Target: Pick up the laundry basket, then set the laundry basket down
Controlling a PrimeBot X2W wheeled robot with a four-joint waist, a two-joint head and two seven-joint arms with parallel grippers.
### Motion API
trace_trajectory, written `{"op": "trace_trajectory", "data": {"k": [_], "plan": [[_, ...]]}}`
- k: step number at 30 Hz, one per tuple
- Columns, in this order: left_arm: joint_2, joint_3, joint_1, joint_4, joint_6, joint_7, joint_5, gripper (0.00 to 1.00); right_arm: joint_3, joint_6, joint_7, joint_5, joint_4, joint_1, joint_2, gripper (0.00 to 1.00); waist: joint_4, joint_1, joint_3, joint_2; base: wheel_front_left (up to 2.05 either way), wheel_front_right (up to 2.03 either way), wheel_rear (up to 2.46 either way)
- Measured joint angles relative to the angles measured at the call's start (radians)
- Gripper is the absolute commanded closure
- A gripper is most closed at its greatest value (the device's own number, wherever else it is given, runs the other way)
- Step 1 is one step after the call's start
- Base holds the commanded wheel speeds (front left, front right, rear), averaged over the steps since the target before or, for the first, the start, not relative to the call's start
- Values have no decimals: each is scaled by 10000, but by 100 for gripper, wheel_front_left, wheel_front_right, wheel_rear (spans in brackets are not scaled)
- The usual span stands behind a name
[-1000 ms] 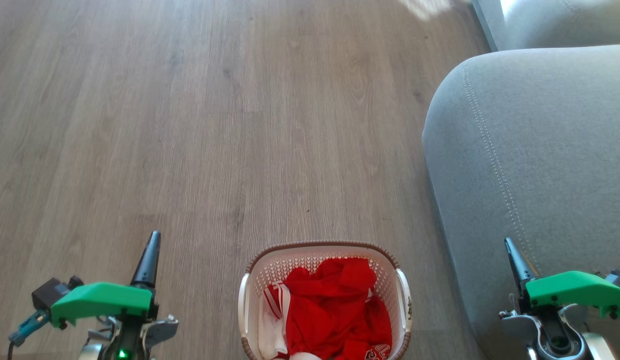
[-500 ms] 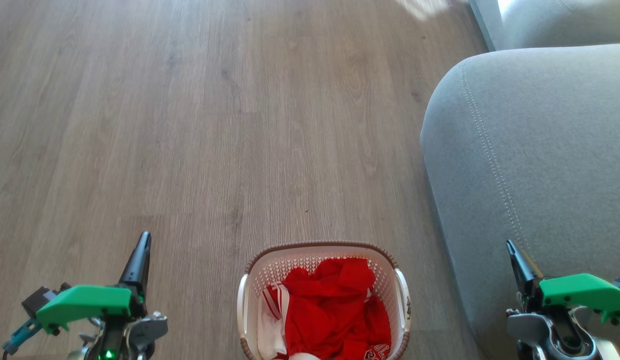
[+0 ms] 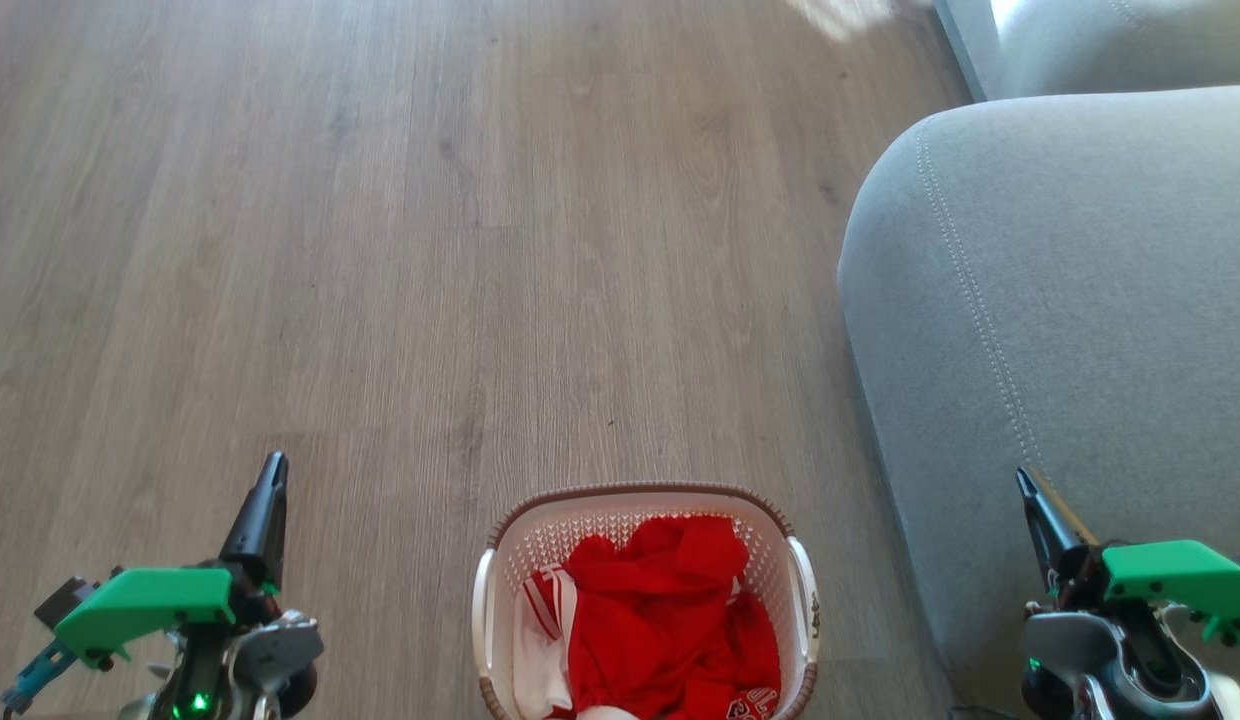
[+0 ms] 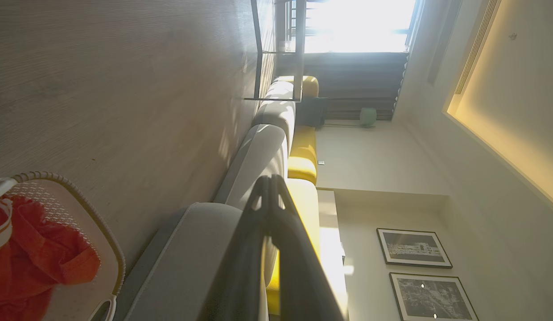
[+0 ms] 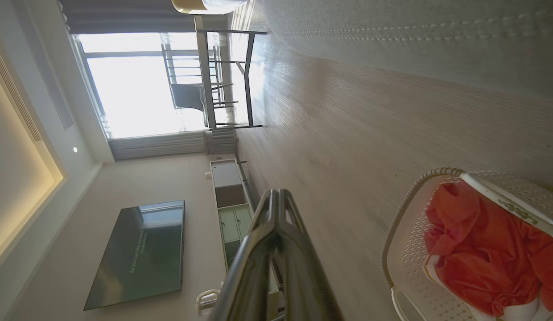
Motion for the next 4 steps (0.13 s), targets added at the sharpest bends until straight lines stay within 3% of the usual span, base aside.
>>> {"op": "trace_trajectory", "data": {"k": [4], "plan": [[-4, 2, -1, 2, 0, 2, -15, 100, -10, 0, 2, 0, 0, -78, 0, 100, 0, 0, 0, 0, 0, 0, 0]]}}
